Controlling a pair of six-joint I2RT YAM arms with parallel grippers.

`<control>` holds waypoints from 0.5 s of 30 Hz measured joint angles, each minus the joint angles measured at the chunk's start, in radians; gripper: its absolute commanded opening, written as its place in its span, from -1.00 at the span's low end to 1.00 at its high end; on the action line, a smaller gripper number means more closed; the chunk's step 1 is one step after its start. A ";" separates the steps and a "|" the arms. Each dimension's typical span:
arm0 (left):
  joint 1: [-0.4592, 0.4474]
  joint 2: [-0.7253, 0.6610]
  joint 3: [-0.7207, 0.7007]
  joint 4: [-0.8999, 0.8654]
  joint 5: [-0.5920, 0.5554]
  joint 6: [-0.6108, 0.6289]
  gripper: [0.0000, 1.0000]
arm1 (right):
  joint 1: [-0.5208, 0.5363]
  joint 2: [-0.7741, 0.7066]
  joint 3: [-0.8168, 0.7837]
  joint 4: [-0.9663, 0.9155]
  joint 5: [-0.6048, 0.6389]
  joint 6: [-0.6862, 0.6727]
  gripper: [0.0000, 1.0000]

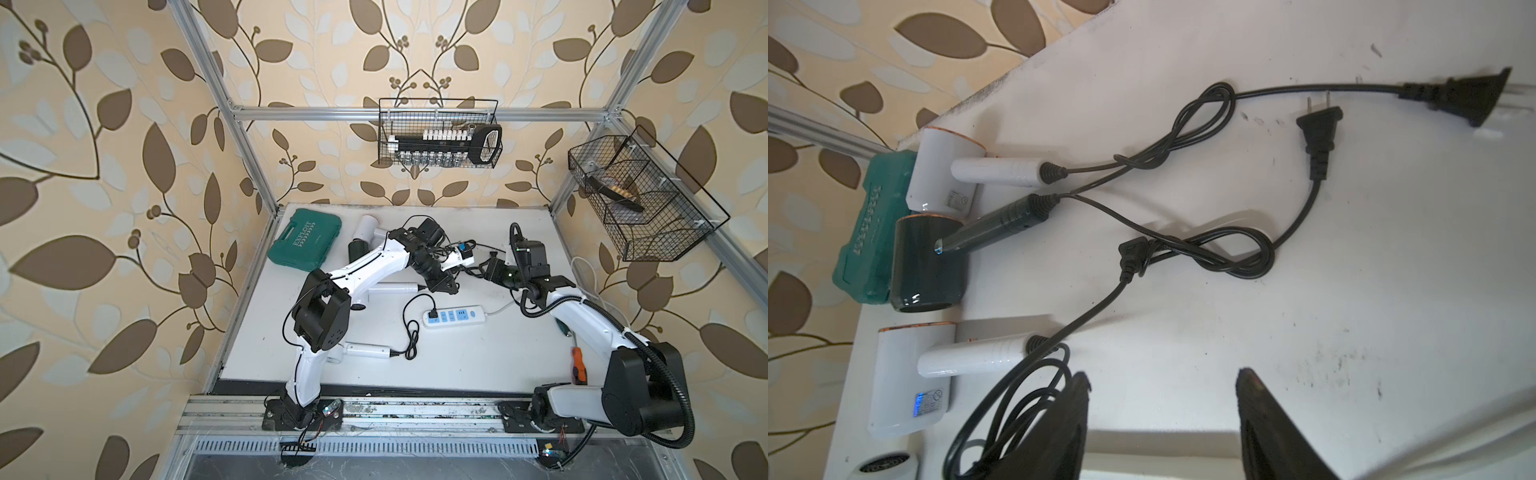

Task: Charge the blow dryers
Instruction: Pick up the plug from the center of the board.

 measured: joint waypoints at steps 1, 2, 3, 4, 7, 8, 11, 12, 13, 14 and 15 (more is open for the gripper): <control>0.000 -0.002 0.009 -0.003 0.000 0.001 -1.00 | 0.002 0.005 -0.010 0.027 -0.003 -0.011 0.05; 0.000 -0.007 0.019 -0.008 0.000 0.002 -1.00 | 0.006 0.008 -0.027 0.061 -0.006 -0.022 0.04; 0.000 -0.013 0.026 -0.010 0.000 0.002 -1.00 | 0.015 0.009 -0.051 0.098 -0.007 -0.034 0.04; 0.000 -0.020 0.032 -0.012 0.000 0.002 -1.00 | 0.027 0.010 -0.075 0.131 -0.007 -0.048 0.03; 0.000 -0.043 0.049 -0.018 0.000 0.002 -1.00 | 0.077 0.021 -0.137 0.213 -0.007 -0.095 0.01; 0.000 -0.050 0.055 -0.020 0.000 0.002 -1.00 | 0.095 0.029 -0.150 0.233 -0.008 -0.111 -0.01; 0.000 -0.067 0.071 -0.031 0.000 0.002 -1.00 | 0.135 0.050 -0.163 0.284 -0.007 -0.150 0.00; 0.000 -0.071 0.075 -0.033 0.000 0.003 -1.00 | 0.142 0.051 -0.164 0.299 -0.006 -0.158 -0.01; 0.000 -0.073 0.078 -0.037 0.000 0.004 -1.00 | 0.146 0.051 -0.165 0.314 -0.006 -0.163 0.00; 0.000 -0.075 0.080 -0.040 0.000 0.005 -1.00 | 0.147 0.051 -0.165 0.327 -0.006 -0.166 0.00; 0.000 -0.075 0.081 -0.043 0.000 0.006 -1.00 | 0.148 0.052 -0.165 0.342 -0.005 -0.169 0.00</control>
